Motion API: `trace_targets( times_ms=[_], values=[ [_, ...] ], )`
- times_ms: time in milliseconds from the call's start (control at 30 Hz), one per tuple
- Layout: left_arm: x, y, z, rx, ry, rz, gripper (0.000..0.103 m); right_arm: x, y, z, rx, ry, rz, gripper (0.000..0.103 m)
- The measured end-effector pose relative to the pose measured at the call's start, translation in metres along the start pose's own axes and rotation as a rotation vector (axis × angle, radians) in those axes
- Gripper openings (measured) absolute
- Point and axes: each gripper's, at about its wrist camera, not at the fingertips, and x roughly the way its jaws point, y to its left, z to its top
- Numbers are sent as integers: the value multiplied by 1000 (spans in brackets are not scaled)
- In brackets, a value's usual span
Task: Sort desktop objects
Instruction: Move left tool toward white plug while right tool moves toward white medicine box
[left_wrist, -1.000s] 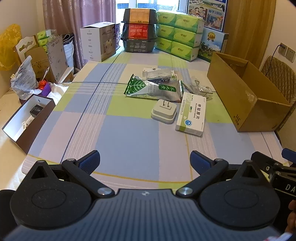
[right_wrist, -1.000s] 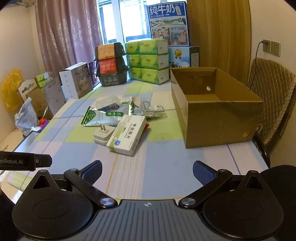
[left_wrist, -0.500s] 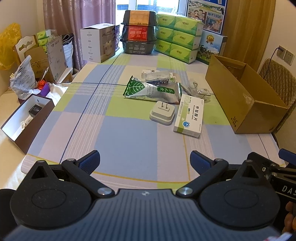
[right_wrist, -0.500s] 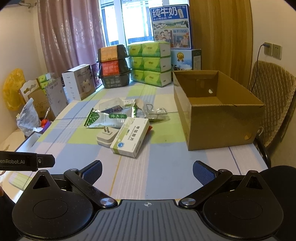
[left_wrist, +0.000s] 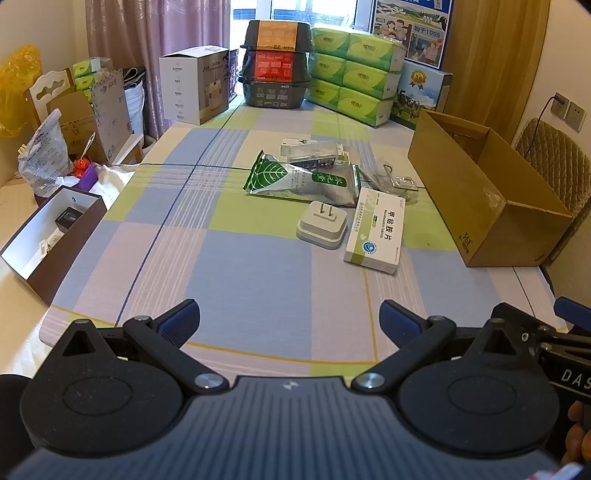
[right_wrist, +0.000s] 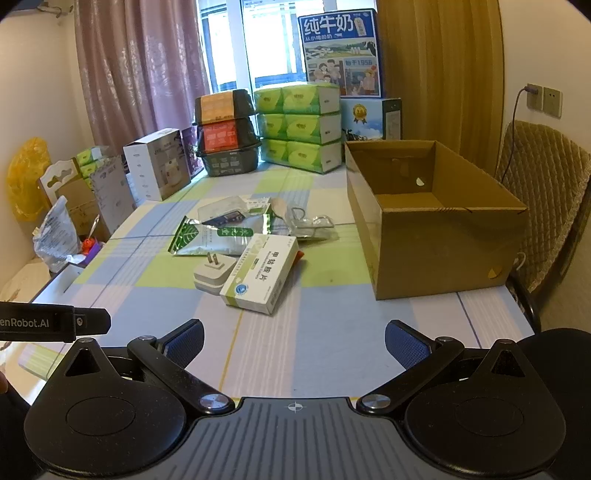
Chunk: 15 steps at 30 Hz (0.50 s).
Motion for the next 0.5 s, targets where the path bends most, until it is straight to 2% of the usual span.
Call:
trace_targets(
  times_ms=[500],
  values=[
    [6, 3, 4, 0, 1, -20, 102, 8, 1, 0, -28, 9, 5, 101]
  ],
)
